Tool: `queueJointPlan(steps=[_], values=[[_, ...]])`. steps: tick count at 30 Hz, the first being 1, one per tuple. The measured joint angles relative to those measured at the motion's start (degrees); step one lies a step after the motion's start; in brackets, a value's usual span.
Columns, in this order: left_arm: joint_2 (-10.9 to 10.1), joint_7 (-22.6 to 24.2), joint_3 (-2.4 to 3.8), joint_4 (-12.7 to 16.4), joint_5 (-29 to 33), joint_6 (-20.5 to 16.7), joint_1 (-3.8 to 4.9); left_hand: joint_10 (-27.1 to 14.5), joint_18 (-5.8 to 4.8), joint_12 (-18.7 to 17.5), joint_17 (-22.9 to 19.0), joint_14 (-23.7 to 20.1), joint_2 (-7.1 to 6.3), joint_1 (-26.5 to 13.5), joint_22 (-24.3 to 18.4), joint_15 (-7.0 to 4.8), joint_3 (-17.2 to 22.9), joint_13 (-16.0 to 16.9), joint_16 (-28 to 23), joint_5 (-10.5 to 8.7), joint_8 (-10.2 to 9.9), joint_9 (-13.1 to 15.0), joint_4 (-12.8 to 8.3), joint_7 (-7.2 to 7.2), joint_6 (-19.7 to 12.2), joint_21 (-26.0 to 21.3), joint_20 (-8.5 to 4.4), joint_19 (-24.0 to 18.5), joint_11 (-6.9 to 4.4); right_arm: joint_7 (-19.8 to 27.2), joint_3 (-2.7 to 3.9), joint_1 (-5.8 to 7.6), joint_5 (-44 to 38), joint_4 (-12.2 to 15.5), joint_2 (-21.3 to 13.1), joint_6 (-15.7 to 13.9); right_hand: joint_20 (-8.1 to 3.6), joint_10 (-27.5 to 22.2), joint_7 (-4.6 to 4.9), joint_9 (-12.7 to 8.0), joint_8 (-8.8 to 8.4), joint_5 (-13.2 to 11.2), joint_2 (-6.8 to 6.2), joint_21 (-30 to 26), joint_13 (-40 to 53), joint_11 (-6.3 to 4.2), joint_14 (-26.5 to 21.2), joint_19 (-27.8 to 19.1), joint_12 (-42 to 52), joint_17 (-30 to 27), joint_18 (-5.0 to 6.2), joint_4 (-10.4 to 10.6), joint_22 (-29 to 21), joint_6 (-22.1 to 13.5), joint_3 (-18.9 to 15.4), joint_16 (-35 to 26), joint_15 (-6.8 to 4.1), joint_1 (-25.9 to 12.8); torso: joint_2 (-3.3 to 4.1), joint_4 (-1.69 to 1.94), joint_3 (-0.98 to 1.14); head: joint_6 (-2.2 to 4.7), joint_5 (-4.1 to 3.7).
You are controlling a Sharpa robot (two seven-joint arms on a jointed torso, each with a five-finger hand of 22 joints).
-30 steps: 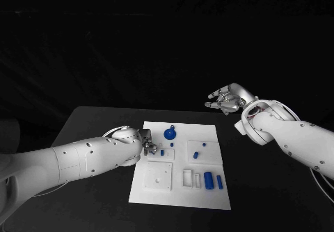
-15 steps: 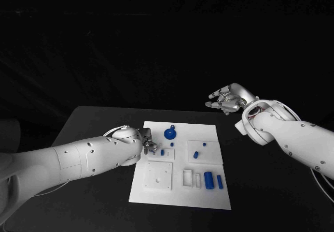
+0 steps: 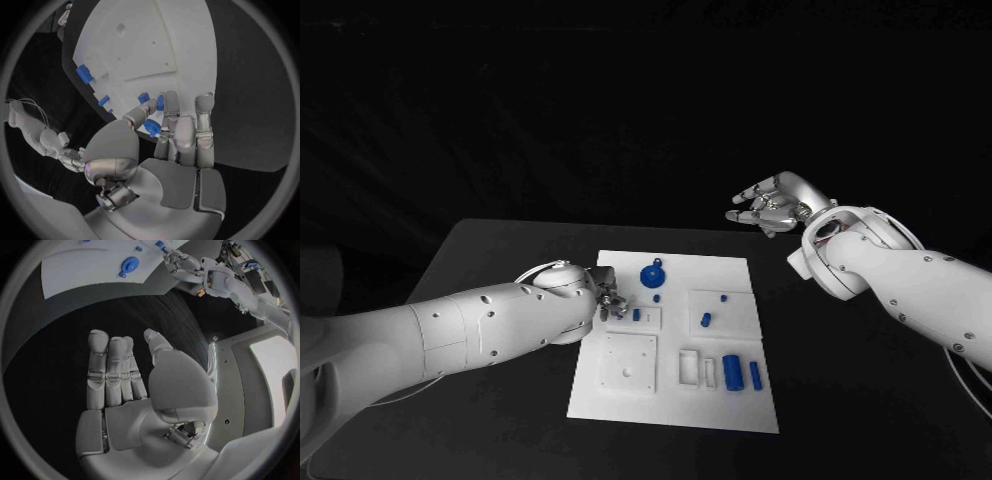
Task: Assemble the parts on the task board
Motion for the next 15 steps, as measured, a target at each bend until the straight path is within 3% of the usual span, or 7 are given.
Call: queueJointPlan(steps=[15], values=[[-0.21, 0.01, 0.00, 0.19, -0.13, 0.73, -0.01, 0.00, 0.00, 0.00, 0.21, 0.00, -0.23, 0.23, -0.01, 0.00, -0.02, 0.00, 0.00, -0.01, 0.21, -0.13, 0.02, -0.11, -0.10, 0.00, 0.00, 0.00, 0.00, -0.03, 0.00, 0.00, 0.01, -0.11, 0.20, 0.10, 0.00, 0.00, 0.00, 0.00, 0.00, 0.00, 0.00, 0.00, 0.00, 0.00, 0.00, 0.00, 0.00, 0.00, 0.00, 0.15, 0.08, 0.00, 0.15, 0.00, 0.00, 0.00, -0.01, 0.03, -0.08, -0.05, 0.19]])
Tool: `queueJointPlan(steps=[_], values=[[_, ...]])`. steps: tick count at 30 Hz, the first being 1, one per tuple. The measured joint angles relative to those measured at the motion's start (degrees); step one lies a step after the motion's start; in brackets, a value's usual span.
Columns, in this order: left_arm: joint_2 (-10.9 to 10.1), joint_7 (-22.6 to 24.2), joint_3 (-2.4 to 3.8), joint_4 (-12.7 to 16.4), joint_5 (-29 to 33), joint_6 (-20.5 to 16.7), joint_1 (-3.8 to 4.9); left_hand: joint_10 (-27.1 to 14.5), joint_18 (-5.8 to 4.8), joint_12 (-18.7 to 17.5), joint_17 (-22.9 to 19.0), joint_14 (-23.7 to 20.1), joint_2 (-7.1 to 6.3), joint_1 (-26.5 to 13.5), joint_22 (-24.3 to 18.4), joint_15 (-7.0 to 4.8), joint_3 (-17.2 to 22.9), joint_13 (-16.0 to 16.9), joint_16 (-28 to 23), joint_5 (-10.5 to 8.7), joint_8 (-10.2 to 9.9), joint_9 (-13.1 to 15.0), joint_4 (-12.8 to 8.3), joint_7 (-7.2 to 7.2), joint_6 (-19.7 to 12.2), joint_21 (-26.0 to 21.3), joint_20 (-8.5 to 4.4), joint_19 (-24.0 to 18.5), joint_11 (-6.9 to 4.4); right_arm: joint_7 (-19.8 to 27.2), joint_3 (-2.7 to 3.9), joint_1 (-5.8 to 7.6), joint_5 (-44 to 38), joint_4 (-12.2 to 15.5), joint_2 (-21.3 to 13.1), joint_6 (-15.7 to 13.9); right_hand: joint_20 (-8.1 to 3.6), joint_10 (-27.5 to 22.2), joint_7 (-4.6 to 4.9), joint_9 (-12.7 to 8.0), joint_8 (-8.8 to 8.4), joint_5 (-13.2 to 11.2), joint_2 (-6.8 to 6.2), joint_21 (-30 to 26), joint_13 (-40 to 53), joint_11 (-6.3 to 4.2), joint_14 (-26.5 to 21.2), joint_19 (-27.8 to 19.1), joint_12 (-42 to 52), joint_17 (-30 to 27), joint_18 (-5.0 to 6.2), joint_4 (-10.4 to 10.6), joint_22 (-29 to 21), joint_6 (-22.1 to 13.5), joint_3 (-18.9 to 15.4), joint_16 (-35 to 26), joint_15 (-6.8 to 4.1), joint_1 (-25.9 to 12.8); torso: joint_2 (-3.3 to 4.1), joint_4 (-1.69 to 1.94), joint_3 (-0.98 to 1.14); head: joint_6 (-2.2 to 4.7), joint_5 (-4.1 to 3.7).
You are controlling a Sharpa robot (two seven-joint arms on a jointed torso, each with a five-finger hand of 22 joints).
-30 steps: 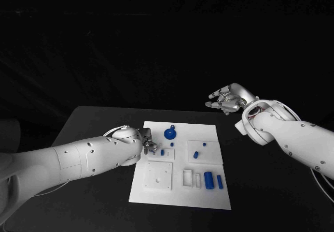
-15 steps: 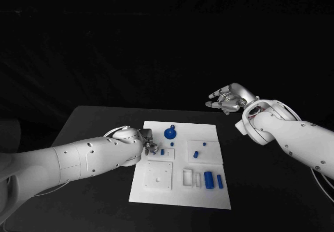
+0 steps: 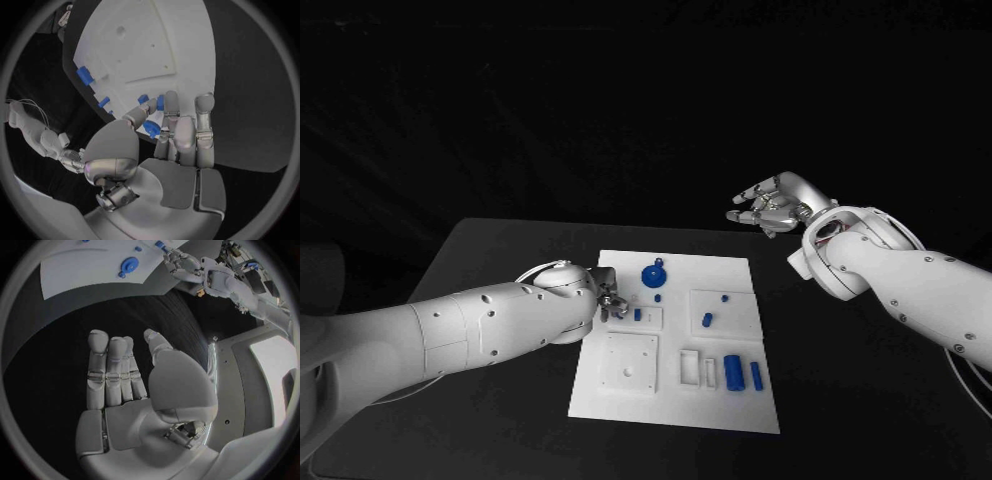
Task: Assemble the parts on the task board
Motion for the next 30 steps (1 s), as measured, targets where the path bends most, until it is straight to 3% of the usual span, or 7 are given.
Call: queueJointPlan(steps=[30], values=[[0.51, 0.36, 0.02, -1.12, 0.00, 1.12, 0.02, 0.00, 0.01, 0.00, -0.02, 0.01, 0.00, 0.00, -0.01, 0.01, 0.18, 0.00, 0.00, 0.11, 0.01, -0.09, 0.13, 0.12, 0.12, 0.00, 0.01, 0.00, 0.00, 0.00, 0.00, -0.01, 0.01, -0.10, 0.10, 0.12, 0.00, 0.00, 0.00, 0.00, 0.00, 0.00, 0.00, 0.00, 0.00, 0.00, 0.00, 0.00, 0.00, 0.00, 0.00, 0.00, -0.02, 0.00, 0.00, 0.00, 0.00, 0.00, 0.00, -0.01, 0.06, 0.01, -0.06]])
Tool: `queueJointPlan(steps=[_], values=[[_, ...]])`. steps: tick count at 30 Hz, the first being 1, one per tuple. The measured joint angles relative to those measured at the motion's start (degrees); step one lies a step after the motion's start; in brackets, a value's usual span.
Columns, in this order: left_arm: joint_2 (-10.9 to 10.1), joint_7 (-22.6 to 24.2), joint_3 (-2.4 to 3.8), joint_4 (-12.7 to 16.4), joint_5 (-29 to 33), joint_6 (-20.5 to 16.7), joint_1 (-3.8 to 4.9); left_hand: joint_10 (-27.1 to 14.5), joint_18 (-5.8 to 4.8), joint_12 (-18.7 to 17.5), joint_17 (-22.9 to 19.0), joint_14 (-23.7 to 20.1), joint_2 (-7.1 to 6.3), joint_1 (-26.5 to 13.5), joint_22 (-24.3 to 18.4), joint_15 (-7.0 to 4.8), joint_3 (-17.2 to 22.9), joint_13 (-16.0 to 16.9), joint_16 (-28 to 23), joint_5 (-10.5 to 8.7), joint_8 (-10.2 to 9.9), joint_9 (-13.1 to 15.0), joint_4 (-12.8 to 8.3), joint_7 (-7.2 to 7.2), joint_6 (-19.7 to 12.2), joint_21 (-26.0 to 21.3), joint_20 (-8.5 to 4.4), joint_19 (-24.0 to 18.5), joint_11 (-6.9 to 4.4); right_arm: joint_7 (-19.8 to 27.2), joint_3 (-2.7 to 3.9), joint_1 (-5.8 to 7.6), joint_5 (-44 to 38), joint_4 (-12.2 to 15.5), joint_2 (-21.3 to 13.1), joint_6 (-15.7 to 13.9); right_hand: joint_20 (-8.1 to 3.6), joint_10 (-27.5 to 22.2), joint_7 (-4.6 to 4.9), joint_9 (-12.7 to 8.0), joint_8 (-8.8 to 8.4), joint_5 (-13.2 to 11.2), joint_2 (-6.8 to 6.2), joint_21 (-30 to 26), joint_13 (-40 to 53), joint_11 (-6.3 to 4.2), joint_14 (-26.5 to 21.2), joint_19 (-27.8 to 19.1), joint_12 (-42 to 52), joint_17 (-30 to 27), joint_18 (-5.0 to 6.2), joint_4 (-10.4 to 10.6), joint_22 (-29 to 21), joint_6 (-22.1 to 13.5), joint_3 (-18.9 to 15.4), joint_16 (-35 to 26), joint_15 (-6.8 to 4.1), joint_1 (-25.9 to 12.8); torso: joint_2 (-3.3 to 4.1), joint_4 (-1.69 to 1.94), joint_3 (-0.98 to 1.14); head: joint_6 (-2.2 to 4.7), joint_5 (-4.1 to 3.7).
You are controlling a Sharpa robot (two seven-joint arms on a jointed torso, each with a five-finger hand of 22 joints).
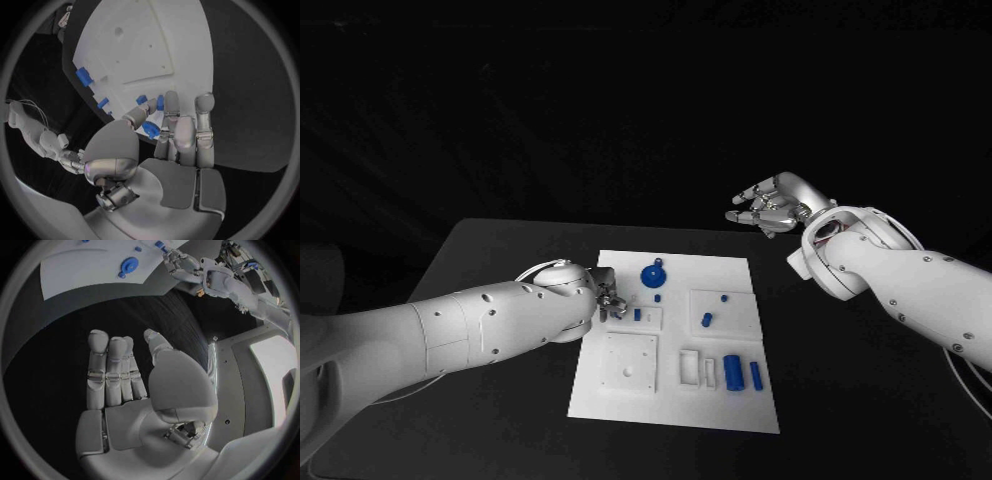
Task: Assemble the parts on the task board
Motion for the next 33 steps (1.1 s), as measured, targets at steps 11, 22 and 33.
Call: queueJointPlan(steps=[11, 22, 33], values=[[0.35, -0.24, 0.08, -0.36, -0.09, 1.10, 0.13, 0.00, 0.01, 0.00, 0.39, 0.09, -0.23, 0.23, 0.05, 0.09, 0.03, 0.08, 0.00, 0.56, 0.28, 0.04, -0.03, -0.07, 0.05, 0.00, 0.09, 0.09, 0.00, 0.00, 0.00, 0.00, 0.00, -0.01, 0.03, 0.04, 0.00, 0.00, 0.00, 0.00, 0.00, 0.00, 0.00, 0.00, 0.00, 0.00, 0.00, 0.00, 0.00, 0.00, 0.00, 0.00, 0.00, 0.00, 0.00, 0.00, 0.00, 0.00, 0.01, 0.01, 0.01, -0.08, -0.03], [0.37, -0.30, 0.13, -0.28, -0.27, 1.76, 0.18, 0.30, 0.02, 0.00, 1.13, 0.09, -0.23, 0.23, 0.03, 0.09, 0.03, 0.21, 0.58, 1.38, 0.32, 0.06, -0.04, -0.10, 0.10, 0.33, 0.09, 0.09, 0.30, 0.02, 0.00, -0.06, 0.01, -0.06, 0.10, 0.07, 0.00, 0.00, 0.00, 0.00, 0.00, 0.00, 0.00, 0.00, 0.00, 0.00, 0.00, 0.00, 0.00, 0.00, 0.00, 0.00, -0.01, 0.00, 0.00, 0.00, 0.00, 0.00, 0.01, 0.04, 0.00, -0.08, 0.00], [0.18, -0.30, 0.11, 0.21, -0.77, 1.79, 0.15, 0.52, 0.01, 0.00, 2.18, 0.19, -0.45, 0.45, 0.03, 0.18, 0.02, 0.36, 1.33, 2.11, 0.44, 0.47, -0.05, 0.15, 0.40, 1.12, 0.09, 0.09, 0.51, 0.07, 0.00, -0.12, 0.02, -0.08, 0.13, 0.06, 0.00, 0.00, 0.00, 0.00, 0.00, 0.00, 0.00, 0.00, 0.00, 0.00, 0.00, 0.00, 0.00, 0.00, 0.01, 0.00, 0.08, 0.00, 0.00, 0.00, 0.00, 0.00, 0.01, 0.03, -0.03, -0.07, 0.04]])
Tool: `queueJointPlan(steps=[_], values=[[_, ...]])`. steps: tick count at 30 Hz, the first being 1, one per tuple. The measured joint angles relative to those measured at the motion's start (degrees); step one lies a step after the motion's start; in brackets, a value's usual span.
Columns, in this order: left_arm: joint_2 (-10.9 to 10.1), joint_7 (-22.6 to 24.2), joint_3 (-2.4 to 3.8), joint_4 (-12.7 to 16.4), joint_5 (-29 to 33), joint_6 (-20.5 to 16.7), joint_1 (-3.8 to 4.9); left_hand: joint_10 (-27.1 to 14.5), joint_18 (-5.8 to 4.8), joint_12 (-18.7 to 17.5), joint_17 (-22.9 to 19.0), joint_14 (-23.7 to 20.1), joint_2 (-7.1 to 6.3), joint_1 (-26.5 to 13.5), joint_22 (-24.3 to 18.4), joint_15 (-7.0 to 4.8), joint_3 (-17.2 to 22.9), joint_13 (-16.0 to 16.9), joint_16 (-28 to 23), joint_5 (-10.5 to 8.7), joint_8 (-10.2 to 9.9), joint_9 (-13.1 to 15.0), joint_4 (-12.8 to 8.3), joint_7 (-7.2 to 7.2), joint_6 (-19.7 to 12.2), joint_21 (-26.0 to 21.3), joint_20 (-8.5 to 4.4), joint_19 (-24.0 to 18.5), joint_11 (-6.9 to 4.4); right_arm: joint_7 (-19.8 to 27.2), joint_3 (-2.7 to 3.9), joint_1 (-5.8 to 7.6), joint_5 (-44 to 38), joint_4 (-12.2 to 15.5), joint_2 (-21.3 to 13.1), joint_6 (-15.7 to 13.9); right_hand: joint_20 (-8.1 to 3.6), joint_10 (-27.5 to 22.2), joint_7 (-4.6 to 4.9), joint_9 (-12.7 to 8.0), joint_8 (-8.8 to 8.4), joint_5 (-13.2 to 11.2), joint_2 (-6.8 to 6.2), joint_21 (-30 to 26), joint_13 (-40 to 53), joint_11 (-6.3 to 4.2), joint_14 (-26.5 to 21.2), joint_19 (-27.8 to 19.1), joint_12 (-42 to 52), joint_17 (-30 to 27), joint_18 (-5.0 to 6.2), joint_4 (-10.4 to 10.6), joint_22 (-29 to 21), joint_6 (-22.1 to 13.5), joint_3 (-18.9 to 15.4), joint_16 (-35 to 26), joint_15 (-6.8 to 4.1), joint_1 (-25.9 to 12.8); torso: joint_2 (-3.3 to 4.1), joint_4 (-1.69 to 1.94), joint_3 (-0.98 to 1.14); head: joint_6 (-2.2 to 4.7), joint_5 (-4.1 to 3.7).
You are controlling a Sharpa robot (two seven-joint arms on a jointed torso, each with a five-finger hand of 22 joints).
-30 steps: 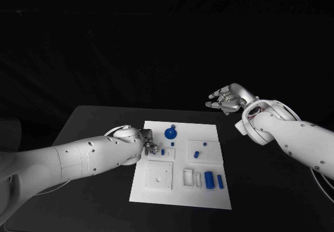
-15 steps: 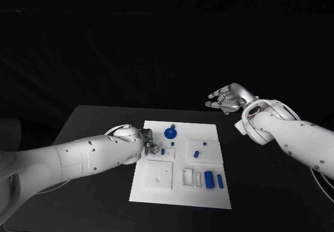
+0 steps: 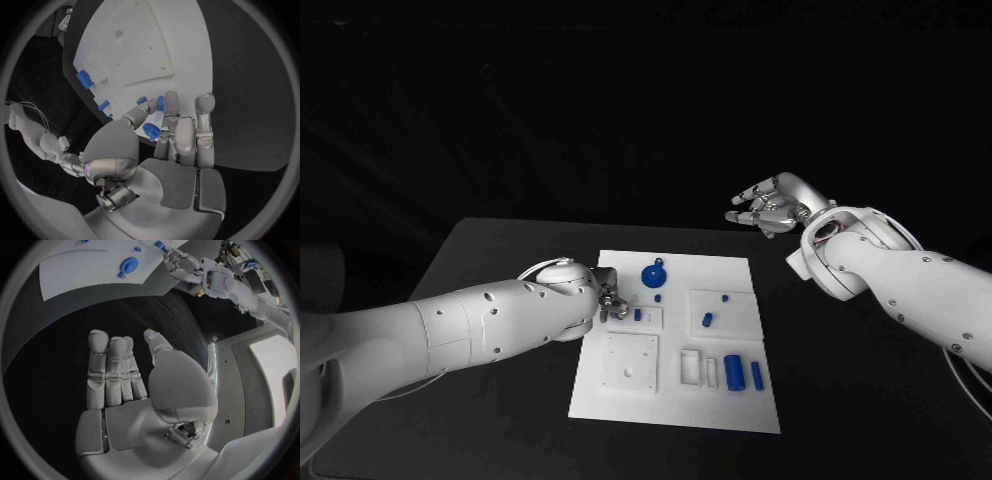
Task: Assemble the parts on the task board
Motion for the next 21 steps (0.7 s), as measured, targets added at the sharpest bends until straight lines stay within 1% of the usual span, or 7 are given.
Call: queueJointPlan(steps=[6, 8, 11, 16, 18, 19, 21], values=[[0.02, 0.01, 0.00, -0.01, -0.15, -0.01, -0.01, 0.02, 0.00, 0.00, 0.16, 0.00, 0.00, 0.00, 0.00, 0.00, 0.00, 0.10, 0.26, 0.00, 0.00, 0.07, -0.01, -0.01, 0.01, 0.23, 0.00, 0.00, -0.02, 0.01, 0.00, -0.01, 0.01, -0.03, 0.01, 0.00, 0.00, 0.00, 0.00, 0.00, 0.00, 0.00, 0.00, 0.00, 0.00, 0.00, 0.00, 0.00, 0.00, 0.00, -0.01, 0.00, 0.00, 0.00, 0.00, 0.00, 0.00, 0.00, 0.00, -0.01, 0.01, 0.07, 0.01], [0.04, 0.03, 0.00, -0.03, -0.16, 0.01, -0.01, 0.09, 0.00, 0.00, 0.22, 0.01, -0.22, 0.22, 0.00, 0.01, -0.15, 0.12, 0.26, 0.00, 0.00, 0.08, -0.16, -0.01, 0.01, 0.41, 0.01, 0.01, -0.10, 0.02, 0.00, -0.02, 0.01, -0.05, 0.02, 0.00, 0.00, 0.00, 0.00, 0.00, 0.00, 0.00, 0.00, 0.00, 0.00, 0.00, 0.00, 0.00, 0.00, 0.00, 0.00, 0.00, 0.00, 0.00, 0.00, 0.00, 0.00, 0.00, 0.00, -0.01, 0.01, 0.07, 0.01], [0.09, 0.08, 0.00, -0.14, -0.17, 0.09, 0.00, 0.34, 0.00, 0.00, 0.32, 0.02, -0.22, 0.22, 0.00, 0.01, -0.27, 0.19, 0.46, 0.00, -0.01, 0.09, -0.27, 0.22, 0.25, 0.68, 0.08, 0.08, 0.10, 0.03, 0.00, -0.02, 0.01, -0.11, 0.05, 0.00, 0.00, 0.00, 0.00, 0.00, 0.00, 0.00, 0.00, 0.00, 0.00, 0.00, 0.00, 0.00, 0.00, 0.00, 0.00, 0.00, -0.01, 0.00, 0.00, 0.00, 0.00, 0.00, 0.00, -0.01, 0.03, 0.07, 0.01], [0.43, 0.12, 0.04, -0.65, -0.13, 0.49, 0.04, 0.42, 0.00, 0.00, 0.25, 0.22, -0.22, 0.22, -0.01, 0.00, -0.32, 0.25, 0.46, -0.01, -0.55, 0.10, -0.32, 0.38, 0.52, 0.85, 0.10, 0.10, 0.02, 0.04, 0.00, -0.04, 0.04, -0.26, 0.12, 0.00, 0.00, 0.00, 0.00, 0.00, 0.00, 0.00, 0.00, 0.00, 0.00, 0.00, 0.00, 0.00, 0.00, 0.00, 0.00, 0.00, -0.01, 0.00, 0.00, 0.00, 0.00, 0.00, -0.01, -0.01, 0.03, -0.01, -0.05], [0.62, 0.12, 0.06, -0.92, -0.01, 0.74, 0.08, 0.43, 0.01, 0.00, 0.23, 0.23, -0.22, 0.22, -0.01, 0.02, -0.32, 0.36, 0.46, -0.02, -0.56, 0.10, -0.32, 0.38, 0.53, 0.86, 0.30, -0.09, 0.01, 0.04, 0.00, -0.05, 0.06, -0.27, 0.14, 0.00, 0.00, 0.00, 0.00, 0.00, 0.00, 0.00, 0.11, 0.00, -0.03, 0.00, 0.00, 0.00, 0.00, 0.00, 0.00, -0.17, -0.01, 0.00, 0.17, 0.00, 0.00, -0.11, -0.01, -0.01, 0.04, -0.03, -0.06], [0.70, 0.12, 0.07, -1.04, 0.05, 0.86, 0.09, 0.63, 0.01, 0.00, 0.29, 0.30, -0.14, 0.14, -0.01, 0.08, -0.32, 0.42, 0.46, -0.46, -0.56, 0.10, -0.32, 0.43, 0.58, 0.86, 0.30, -0.09, 0.20, 0.05, 0.00, -0.05, 0.06, -0.27, 0.15, 0.00, 0.00, 0.00, 0.00, 0.00, 0.00, 0.13, 0.17, 0.00, -0.06, 0.00, 0.00, 0.00, 0.00, 0.00, 0.00, -0.24, -0.01, 0.00, 0.24, 0.00, 0.00, -0.17, -0.01, 0.00, 0.03, -0.04, -0.06], [0.91, 0.11, 0.09, -1.32, 0.19, 1.14, 0.13, 0.82, 0.01, 0.00, 0.44, 0.31, -0.06, 0.06, -0.01, 0.10, -0.32, 0.44, 0.46, -0.92, -0.71, 0.09, -0.32, 0.36, 0.93, 0.86, 0.31, -0.09, 0.00, 0.05, 0.00, -0.05, 0.07, -0.27, 0.17, 0.00, 0.00, 0.00, 0.00, -0.02, 0.00, 0.57, 0.17, 0.00, -0.06, 0.00, 0.00, 0.00, 0.00, 0.00, 0.00, -0.24, -0.01, 0.00, 0.24, 0.00, 0.00, -0.17, -0.01, 0.00, 0.06, -0.04, -0.06]])
